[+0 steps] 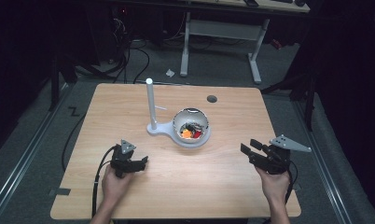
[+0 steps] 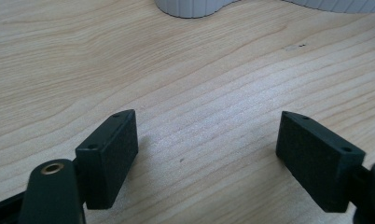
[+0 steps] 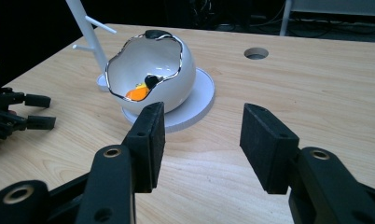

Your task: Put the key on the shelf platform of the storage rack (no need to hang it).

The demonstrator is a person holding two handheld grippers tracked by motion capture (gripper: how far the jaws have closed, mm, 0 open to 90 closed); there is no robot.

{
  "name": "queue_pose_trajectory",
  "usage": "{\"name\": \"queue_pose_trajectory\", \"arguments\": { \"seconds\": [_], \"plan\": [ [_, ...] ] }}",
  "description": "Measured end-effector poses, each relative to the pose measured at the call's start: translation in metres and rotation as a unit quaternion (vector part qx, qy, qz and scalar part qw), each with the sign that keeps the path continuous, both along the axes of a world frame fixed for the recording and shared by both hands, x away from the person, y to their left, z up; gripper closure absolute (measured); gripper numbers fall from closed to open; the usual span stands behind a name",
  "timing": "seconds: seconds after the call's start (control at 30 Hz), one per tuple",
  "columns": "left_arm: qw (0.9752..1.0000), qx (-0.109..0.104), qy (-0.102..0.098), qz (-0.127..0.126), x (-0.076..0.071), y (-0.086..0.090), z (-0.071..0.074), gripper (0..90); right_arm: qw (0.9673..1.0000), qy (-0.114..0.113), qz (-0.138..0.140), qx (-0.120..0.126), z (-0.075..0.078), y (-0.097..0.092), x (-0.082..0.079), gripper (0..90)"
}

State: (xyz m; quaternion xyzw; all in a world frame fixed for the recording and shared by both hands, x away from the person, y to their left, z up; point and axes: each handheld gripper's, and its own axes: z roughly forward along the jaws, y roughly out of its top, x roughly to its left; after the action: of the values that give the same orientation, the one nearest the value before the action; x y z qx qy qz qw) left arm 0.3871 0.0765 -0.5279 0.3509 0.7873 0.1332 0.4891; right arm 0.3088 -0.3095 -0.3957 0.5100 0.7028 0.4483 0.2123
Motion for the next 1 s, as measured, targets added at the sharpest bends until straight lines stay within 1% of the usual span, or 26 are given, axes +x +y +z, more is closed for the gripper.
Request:
{"name": "queue_pose_trajectory", "arguments": {
  "seconds": [0.1,0.37,0.47,0.7,0.8,0.87,1.0],
  "plan": [
    [1.0,0.0,0.0,-0.001,0.0,0.0,0.0,21.1,1.0,0.001,-0.001,0.003,-0.001,0.0,-0.002,50.4],
    [1.0,0.0,0.0,0.0,0.0,0.0,0.0,21.1,1.0,0.004,0.001,0.0,-0.007,0.004,-0.007,50.4],
    [1.0,0.0,0.0,0.0,0.0,0.0,0.0,21.1,1.0,0.004,0.001,0.003,-0.01,0.005,-0.009,50.4],
    [1.0,0.001,0.0,0.0,0.0,0.0,0.0,21.1,0.9999,0.013,0.007,0.004,-0.022,0.01,-0.011,50.5],
    [1.0,0.0,0.0,0.0,0.0,0.0,0.0,21.1,0.9999,0.011,0.009,0.004,-0.029,0.013,-0.013,51.1],
    [1.0,0.0,0.0,0.0,0.0,0.0,0.0,21.1,0.9999,0.012,0.01,0.004,-0.031,0.015,-0.013,51.3],
    [1.0,0.0,0.0,0.0,0.0,0.0,0.0,21.1,0.9997,0.019,0.016,0.003,-0.039,0.019,-0.011,51.5]
  ]
}}
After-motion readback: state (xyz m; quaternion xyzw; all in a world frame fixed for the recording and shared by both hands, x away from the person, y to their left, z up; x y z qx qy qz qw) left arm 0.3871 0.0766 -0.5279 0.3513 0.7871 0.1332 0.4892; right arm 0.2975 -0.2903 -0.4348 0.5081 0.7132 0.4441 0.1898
